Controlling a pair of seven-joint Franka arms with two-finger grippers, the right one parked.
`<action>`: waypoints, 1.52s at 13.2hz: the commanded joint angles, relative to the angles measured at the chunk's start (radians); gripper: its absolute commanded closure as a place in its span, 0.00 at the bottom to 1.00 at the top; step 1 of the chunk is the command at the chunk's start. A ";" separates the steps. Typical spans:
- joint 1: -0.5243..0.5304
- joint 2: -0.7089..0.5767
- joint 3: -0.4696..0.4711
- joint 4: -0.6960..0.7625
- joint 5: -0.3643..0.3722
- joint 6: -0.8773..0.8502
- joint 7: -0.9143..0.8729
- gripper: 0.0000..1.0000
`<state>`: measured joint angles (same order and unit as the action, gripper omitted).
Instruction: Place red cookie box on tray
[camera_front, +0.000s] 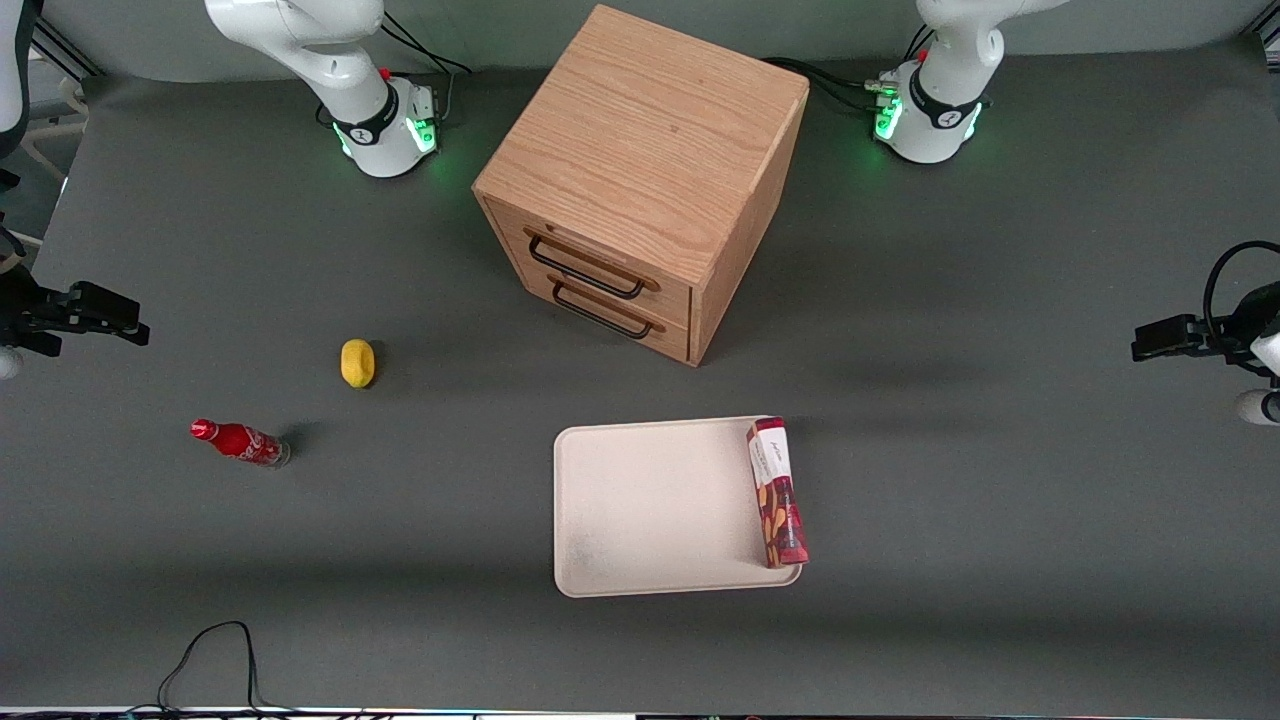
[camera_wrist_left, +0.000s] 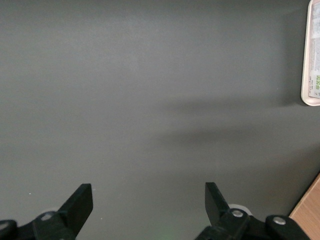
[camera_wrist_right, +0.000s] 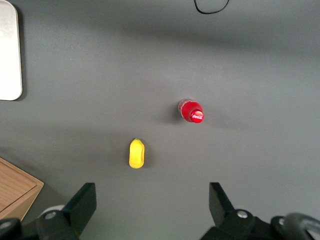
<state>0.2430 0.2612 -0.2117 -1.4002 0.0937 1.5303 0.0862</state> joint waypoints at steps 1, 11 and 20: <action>0.012 -0.062 -0.003 -0.048 -0.005 0.028 0.009 0.00; -0.158 -0.204 0.076 -0.138 -0.017 0.076 -0.062 0.00; -0.232 -0.247 0.189 -0.152 -0.100 0.024 -0.062 0.00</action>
<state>0.0412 0.0252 -0.0373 -1.5597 0.0068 1.5766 0.0328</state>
